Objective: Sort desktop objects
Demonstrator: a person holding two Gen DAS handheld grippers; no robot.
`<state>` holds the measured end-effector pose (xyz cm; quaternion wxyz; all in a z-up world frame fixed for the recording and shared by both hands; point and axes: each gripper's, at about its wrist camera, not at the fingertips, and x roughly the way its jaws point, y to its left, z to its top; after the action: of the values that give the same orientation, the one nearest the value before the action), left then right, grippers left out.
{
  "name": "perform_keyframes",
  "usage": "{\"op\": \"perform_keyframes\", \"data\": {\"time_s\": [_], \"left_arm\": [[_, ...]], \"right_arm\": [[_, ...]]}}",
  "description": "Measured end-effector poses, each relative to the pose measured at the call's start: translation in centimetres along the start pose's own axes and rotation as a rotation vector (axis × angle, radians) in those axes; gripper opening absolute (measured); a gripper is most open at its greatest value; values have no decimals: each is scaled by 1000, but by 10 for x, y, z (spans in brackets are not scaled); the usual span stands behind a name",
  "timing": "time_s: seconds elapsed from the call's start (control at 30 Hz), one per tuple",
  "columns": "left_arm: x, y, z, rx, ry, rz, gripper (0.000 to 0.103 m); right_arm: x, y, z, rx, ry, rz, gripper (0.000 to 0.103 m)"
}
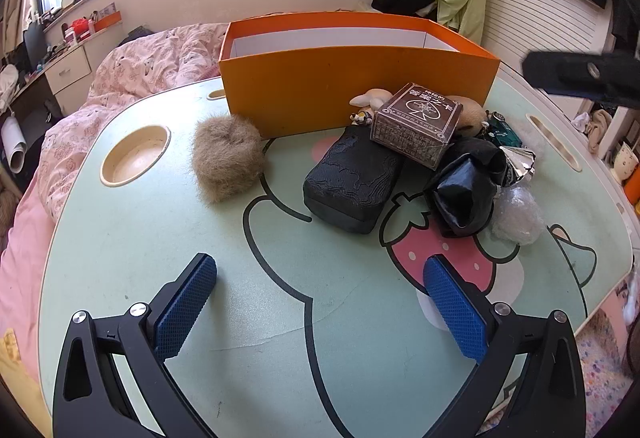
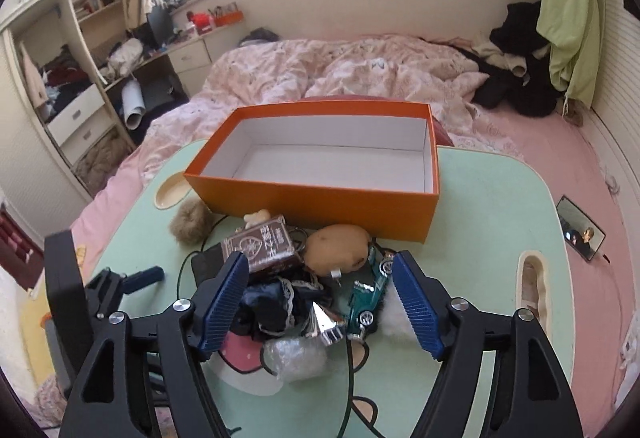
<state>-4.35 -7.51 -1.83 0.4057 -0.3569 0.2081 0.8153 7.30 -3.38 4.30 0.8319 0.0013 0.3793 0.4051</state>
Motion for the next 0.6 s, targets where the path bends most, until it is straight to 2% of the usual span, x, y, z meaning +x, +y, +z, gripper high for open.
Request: {"op": "perform_keyframes", "data": {"time_s": [0.2, 0.3, 0.43, 0.5, 0.53, 0.6], "left_arm": [[0, 0, 0, 3, 0, -3, 103], [0, 0, 0, 5, 0, -4, 103], [0, 0, 0, 26, -1, -19, 103], [-2, 0, -1, 26, -3, -20, 103], [-2, -1, -2, 26, -3, -21, 103], [-3, -2, -2, 29, -4, -20, 103]], "right_arm": [[-11, -2, -75, -83, -6, -72, 76], [-12, -7, -97, -89, -28, -97, 78], [6, -14, -104, -53, -16, -158, 84], [11, -13, -104, -45, -27, -190, 94], [15, -14, -102, -39, -15, -194, 103], [17, -16, -100, -36, -11, -193, 103]]}}
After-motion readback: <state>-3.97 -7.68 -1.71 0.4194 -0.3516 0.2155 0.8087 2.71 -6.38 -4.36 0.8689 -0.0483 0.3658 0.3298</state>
